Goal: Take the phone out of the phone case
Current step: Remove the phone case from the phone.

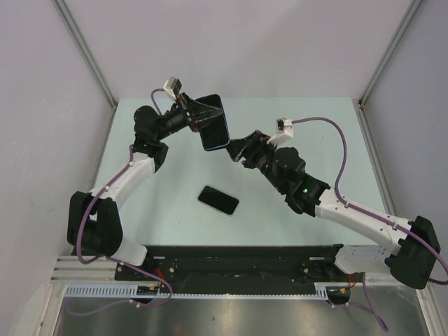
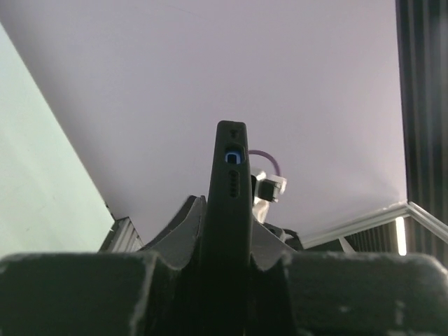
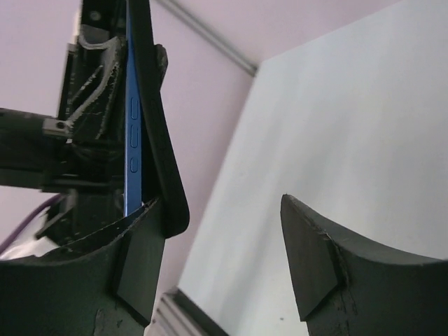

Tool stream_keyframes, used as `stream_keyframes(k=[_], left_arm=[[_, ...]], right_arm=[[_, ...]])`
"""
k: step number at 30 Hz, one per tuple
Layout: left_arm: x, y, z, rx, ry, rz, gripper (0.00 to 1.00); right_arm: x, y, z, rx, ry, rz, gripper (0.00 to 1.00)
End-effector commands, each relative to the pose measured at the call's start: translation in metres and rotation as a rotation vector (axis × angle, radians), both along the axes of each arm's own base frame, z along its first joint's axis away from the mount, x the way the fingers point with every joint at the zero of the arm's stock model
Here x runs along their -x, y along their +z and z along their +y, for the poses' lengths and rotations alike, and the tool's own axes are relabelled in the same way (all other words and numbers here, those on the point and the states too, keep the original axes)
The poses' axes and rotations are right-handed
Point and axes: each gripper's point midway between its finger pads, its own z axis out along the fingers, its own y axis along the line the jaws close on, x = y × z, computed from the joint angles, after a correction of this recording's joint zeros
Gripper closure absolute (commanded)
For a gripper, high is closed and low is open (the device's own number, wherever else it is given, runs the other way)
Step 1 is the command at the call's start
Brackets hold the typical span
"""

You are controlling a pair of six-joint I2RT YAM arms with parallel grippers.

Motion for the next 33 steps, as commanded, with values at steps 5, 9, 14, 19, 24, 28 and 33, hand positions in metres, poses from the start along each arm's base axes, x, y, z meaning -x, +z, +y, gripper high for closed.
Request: stream_keyframes(k=[5, 9, 14, 19, 24, 28, 33], left_arm=[[0.085, 0.105, -0.001, 0.201, -0.185, -0.181, 1.00], [0.085, 0.102, -0.001, 0.203, -0.181, -0.179, 1.00], [0.083, 0.095, -0.002, 0.197, -0.174, -0.161, 1.00], [0.081, 0.079, -0.004, 0.185, -0.175, -0.130, 1.00], [0.079, 0.065, -0.005, 0.155, -0.158, -0.140, 0.98], [0.071, 0.050, -0.009, 0.107, -0.136, -0.132, 0.75], [0.060, 0.029, -0.015, 0.073, -0.122, -0.104, 0.25]], right_arm=[[0.023, -0.054, 0.036, -0.092, 0.348, 0.096, 0.32], [0.015, -0.041, 0.046, -0.201, 0.388, 0.077, 0.34], [0.007, -0.029, 0.060, -0.260, 0.433, 0.062, 0.38], [0.008, -0.016, 0.058, -0.291, 0.460, 0.042, 0.67], [0.002, -0.027, 0.030, -0.181, 0.329, 0.066, 1.00], [0.001, -0.028, -0.006, -0.075, 0.186, 0.063, 1.00], [-0.006, -0.052, -0.038, -0.015, 0.081, 0.133, 1.00]])
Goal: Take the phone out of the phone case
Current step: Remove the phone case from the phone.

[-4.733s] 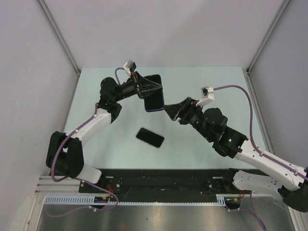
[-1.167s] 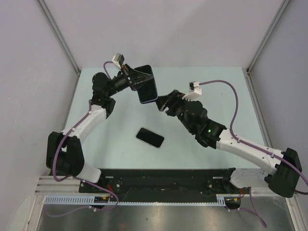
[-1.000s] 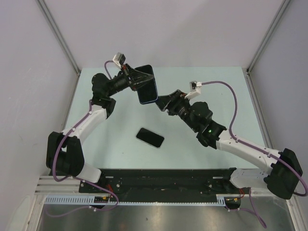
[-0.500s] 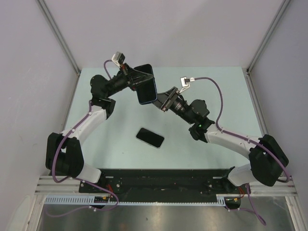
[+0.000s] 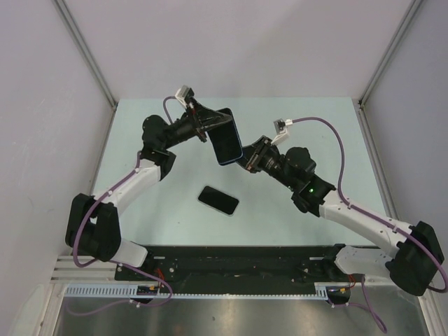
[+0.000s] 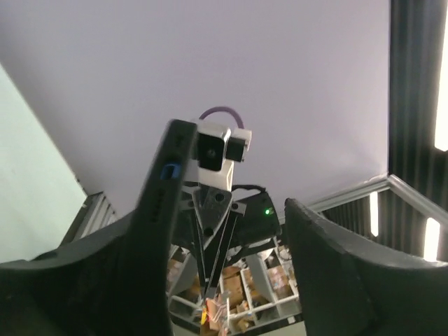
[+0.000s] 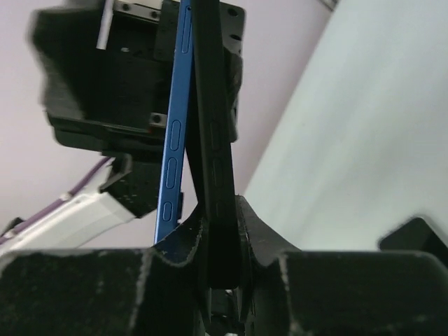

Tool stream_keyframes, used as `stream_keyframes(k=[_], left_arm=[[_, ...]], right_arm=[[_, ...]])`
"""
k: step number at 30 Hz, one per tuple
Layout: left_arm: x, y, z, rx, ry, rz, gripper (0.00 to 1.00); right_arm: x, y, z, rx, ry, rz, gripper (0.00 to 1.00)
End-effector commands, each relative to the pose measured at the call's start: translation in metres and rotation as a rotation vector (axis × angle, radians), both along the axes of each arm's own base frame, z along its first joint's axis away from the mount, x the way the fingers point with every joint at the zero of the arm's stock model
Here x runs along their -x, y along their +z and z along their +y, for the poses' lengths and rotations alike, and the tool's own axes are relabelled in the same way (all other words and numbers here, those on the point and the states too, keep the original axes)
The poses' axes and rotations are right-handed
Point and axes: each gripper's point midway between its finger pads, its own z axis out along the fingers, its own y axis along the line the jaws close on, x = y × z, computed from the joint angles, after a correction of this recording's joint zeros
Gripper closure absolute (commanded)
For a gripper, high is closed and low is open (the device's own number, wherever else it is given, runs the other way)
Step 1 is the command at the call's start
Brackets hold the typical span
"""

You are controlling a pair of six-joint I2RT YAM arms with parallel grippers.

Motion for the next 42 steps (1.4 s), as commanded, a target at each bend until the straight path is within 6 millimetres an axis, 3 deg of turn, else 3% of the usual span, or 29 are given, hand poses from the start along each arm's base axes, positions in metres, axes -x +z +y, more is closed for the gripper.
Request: stream_keyframes(k=[1, 6, 13, 14, 19, 24, 30, 34, 42], left_arm=[[0.024, 0.026, 0.006, 0.029, -0.024, -0.113, 0.20], [0.013, 0.000, 0.001, 0.001, -0.026, -0.063, 0.01], [-0.011, -0.053, -0.009, -0.065, -0.020, 0.042, 0.00], [-0.018, -0.069, -0.013, -0.087, -0.020, 0.065, 0.00], [-0.033, -0.108, -0.020, -0.113, -0.037, 0.151, 0.00], [-0.037, -0.127, -0.020, -0.161, -0.034, 0.175, 0.00], [-0.041, -0.136, -0.020, -0.225, -0.021, 0.173, 0.00], [-0.042, -0.141, -0.020, -0.258, -0.018, 0.173, 0.00], [-0.047, -0.139, -0.021, -0.297, -0.006, 0.147, 0.00]], right_arm=[[-0.033, -0.080, -0.050, 0.226, -0.236, 0.153, 1.00], [-0.039, -0.087, -0.071, 0.204, -0.281, 0.180, 1.00], [-0.051, -0.097, -0.094, 0.174, -0.333, 0.205, 1.00], [-0.054, -0.096, -0.095, 0.163, -0.333, 0.199, 1.00], [-0.071, -0.113, -0.115, 0.193, -0.399, 0.225, 1.00], [-0.080, -0.136, -0.152, 0.370, -0.535, 0.218, 1.00], [-0.078, -0.164, -0.177, 0.555, -0.597, 0.256, 1.00], [-0.071, -0.197, -0.199, 0.764, -0.623, 0.324, 1.00], [-0.067, -0.244, -0.211, 0.958, -0.599, 0.430, 0.97]])
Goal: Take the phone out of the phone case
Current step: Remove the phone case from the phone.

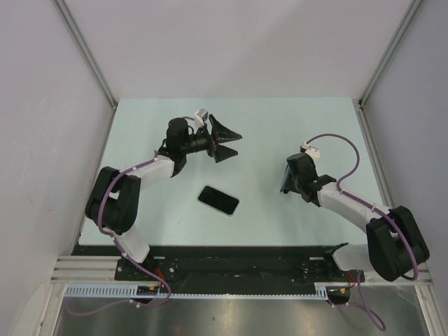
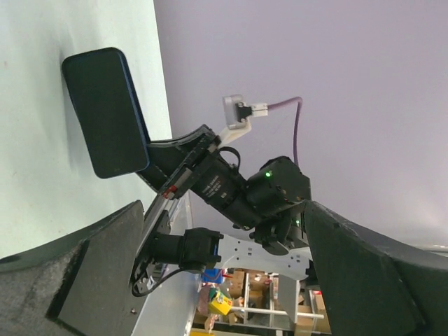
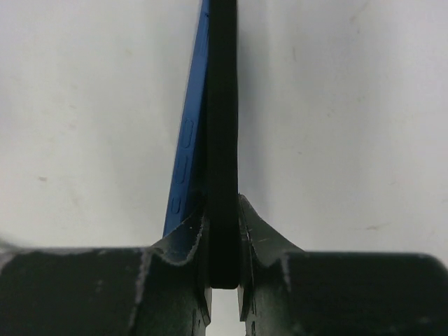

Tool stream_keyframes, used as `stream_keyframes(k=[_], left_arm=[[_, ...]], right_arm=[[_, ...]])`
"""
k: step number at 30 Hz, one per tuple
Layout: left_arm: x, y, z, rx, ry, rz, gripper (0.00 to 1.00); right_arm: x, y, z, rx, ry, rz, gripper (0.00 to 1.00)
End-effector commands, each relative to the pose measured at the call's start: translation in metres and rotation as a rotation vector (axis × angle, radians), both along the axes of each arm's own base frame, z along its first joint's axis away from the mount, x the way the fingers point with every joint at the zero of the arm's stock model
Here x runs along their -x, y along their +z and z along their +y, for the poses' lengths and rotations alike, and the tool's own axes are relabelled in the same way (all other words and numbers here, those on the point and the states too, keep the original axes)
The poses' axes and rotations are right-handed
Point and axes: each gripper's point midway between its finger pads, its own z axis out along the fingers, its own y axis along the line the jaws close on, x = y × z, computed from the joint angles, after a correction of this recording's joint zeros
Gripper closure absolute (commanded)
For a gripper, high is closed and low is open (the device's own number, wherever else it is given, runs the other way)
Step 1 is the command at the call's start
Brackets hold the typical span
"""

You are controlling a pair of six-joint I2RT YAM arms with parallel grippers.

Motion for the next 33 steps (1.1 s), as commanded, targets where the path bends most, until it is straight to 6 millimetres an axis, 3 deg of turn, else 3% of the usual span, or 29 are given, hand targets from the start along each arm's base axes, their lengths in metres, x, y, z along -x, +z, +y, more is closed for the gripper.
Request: stream_keyframes(k=[1, 2, 5, 9, 15, 25, 30, 32, 33], left_arm=[[-0.002, 0.023, 0.001, -0.015, -0.012, -0.107, 0.00], [-0.002, 0.021, 0.001, -0.017, -0.012, -0.106, 0.00], [-0.001, 0.018, 0.001, -0.023, -0.016, -0.100, 0.00], [0.002, 0.010, 0.002, -0.044, -0.013, -0.093, 0.00], [0.006, -0.008, -0.007, -0.134, -0.045, -0.118, 0.00], [0.017, -0.045, -0.030, -0.286, -0.128, -0.137, 0.01], [0.013, -0.059, -0.027, -0.358, -0.102, -0.142, 0.01], [0.003, -0.069, -0.028, -0.450, -0.054, -0.190, 0.01], [0.012, -0.075, -0.034, -0.507, -0.103, -0.210, 0.01]], right_arm=[[-0.019, 0.003, -0.007, 0.095, -0.015, -0.010, 0.94], [-0.019, 0.001, -0.008, 0.110, -0.010, -0.003, 0.86], [-0.021, -0.009, -0.011, 0.129, -0.009, 0.017, 0.77], [-0.024, -0.024, -0.020, 0.146, -0.025, 0.057, 0.72], [-0.029, -0.046, -0.025, 0.158, -0.024, 0.101, 0.70], [-0.039, -0.070, -0.014, 0.101, 0.014, 0.127, 0.66], [-0.036, -0.086, -0.016, 0.137, 0.025, 0.181, 0.66], [-0.037, -0.085, -0.014, 0.132, 0.033, 0.182, 0.71], [-0.037, -0.085, -0.013, 0.131, 0.038, 0.181, 0.78]])
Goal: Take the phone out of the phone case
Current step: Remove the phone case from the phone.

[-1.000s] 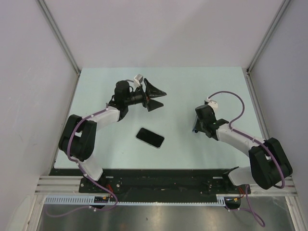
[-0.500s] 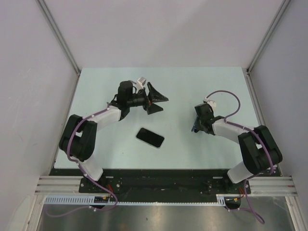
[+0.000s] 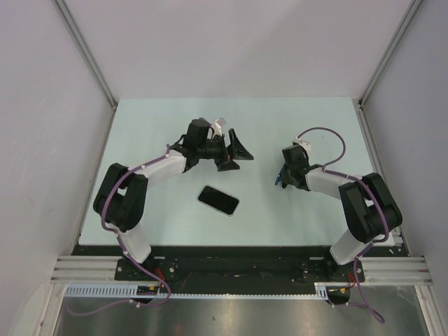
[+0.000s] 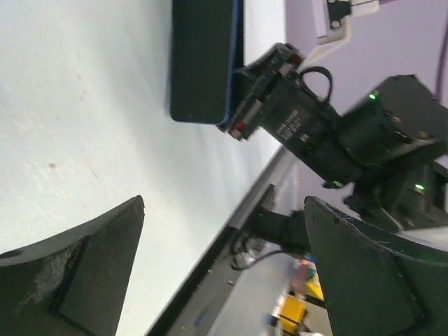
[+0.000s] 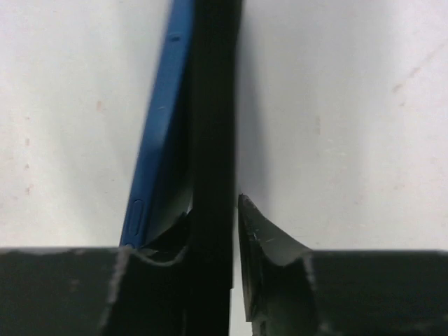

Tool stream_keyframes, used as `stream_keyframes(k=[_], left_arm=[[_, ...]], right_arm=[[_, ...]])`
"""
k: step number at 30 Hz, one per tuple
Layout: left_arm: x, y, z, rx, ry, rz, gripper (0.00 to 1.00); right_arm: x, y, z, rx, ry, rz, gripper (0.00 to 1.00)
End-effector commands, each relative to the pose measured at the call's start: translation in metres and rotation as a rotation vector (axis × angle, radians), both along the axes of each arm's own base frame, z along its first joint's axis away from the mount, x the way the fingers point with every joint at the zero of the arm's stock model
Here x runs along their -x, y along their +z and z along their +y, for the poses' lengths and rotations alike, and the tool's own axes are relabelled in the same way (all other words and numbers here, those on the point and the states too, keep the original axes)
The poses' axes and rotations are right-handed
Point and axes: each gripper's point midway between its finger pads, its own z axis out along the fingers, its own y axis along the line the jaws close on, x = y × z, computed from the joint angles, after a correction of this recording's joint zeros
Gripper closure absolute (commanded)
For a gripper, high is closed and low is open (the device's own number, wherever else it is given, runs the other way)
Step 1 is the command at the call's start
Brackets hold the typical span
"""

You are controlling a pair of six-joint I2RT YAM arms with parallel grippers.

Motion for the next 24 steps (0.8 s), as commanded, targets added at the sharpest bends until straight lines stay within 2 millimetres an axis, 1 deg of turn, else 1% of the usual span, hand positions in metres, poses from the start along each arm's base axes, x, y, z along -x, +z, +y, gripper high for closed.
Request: stream_keyframes(k=[1, 2, 3, 4, 5, 7, 8, 9, 10, 11, 13, 14, 15, 17, 18, 20, 21, 22, 24], left_arm=[[-0.008, -0.017, -0.011, -0.189, -0.028, -0.140, 0.00], [-0.006, -0.021, -0.015, -0.214, -0.038, -0.153, 0.00], [-0.009, -0.026, -0.016, -0.271, -0.035, -0.189, 0.00], [-0.001, -0.034, -0.025, -0.299, -0.062, -0.198, 0.00], [0.000, -0.037, -0.028, -0.317, -0.071, -0.206, 0.00], [0.003, -0.037, -0.034, -0.335, -0.087, -0.223, 0.00], [0.003, -0.039, -0.034, -0.339, -0.089, -0.223, 0.00], [0.004, -0.038, -0.035, -0.340, -0.099, -0.234, 0.00], [0.003, -0.038, -0.034, -0.351, -0.092, -0.241, 0.00], [0.003, -0.038, -0.032, -0.359, -0.093, -0.242, 0.00], [0.004, -0.040, -0.029, -0.370, -0.095, -0.249, 0.00], [0.006, -0.042, -0.028, -0.375, -0.102, -0.248, 0.00], [0.006, -0.046, -0.026, -0.388, -0.101, -0.245, 0.00], [0.008, -0.058, -0.020, -0.433, -0.090, -0.232, 0.00], [0.009, -0.062, -0.018, -0.439, -0.092, -0.223, 0.00], [0.013, -0.065, -0.018, -0.433, -0.094, -0.208, 0.00], [0.014, -0.066, -0.019, -0.432, -0.098, -0.206, 0.00], [0.015, -0.066, -0.019, -0.429, -0.099, -0.206, 0.00], [0.014, -0.063, -0.019, -0.426, -0.099, -0.213, 0.00]], right_arm=[[0.009, -0.026, -0.002, 0.019, 0.027, 0.082, 1.00], [0.009, -0.025, 0.001, 0.010, 0.036, 0.081, 1.00], [0.009, -0.026, 0.003, 0.003, 0.050, 0.086, 1.00], [0.011, -0.027, 0.007, -0.015, 0.071, 0.095, 1.00], [0.011, -0.028, 0.011, -0.027, 0.082, 0.102, 1.00], [0.014, -0.030, 0.015, -0.046, 0.096, 0.133, 1.00], [0.010, -0.027, 0.015, -0.046, 0.090, 0.134, 1.00], [0.014, -0.030, 0.013, -0.034, 0.082, 0.164, 1.00], [0.012, -0.029, 0.009, -0.017, 0.061, 0.166, 0.86], [0.011, -0.029, 0.006, -0.002, 0.048, 0.168, 0.76], [0.004, -0.026, -0.001, 0.037, 0.019, 0.168, 0.62], [0.005, -0.027, -0.003, 0.049, 0.017, 0.186, 0.62], [-0.003, -0.026, -0.001, 0.052, 0.018, 0.188, 0.62], [-0.006, -0.026, -0.002, 0.070, 0.025, 0.204, 0.62], [-0.013, -0.022, -0.002, 0.075, 0.018, 0.194, 0.61], [-0.017, -0.021, -0.003, 0.082, 0.014, 0.197, 0.60], [-0.021, -0.019, -0.004, 0.079, 0.009, 0.190, 0.56], [-0.027, -0.016, -0.005, 0.073, 0.001, 0.180, 0.54], [-0.034, -0.012, -0.005, 0.062, -0.004, 0.165, 0.54]])
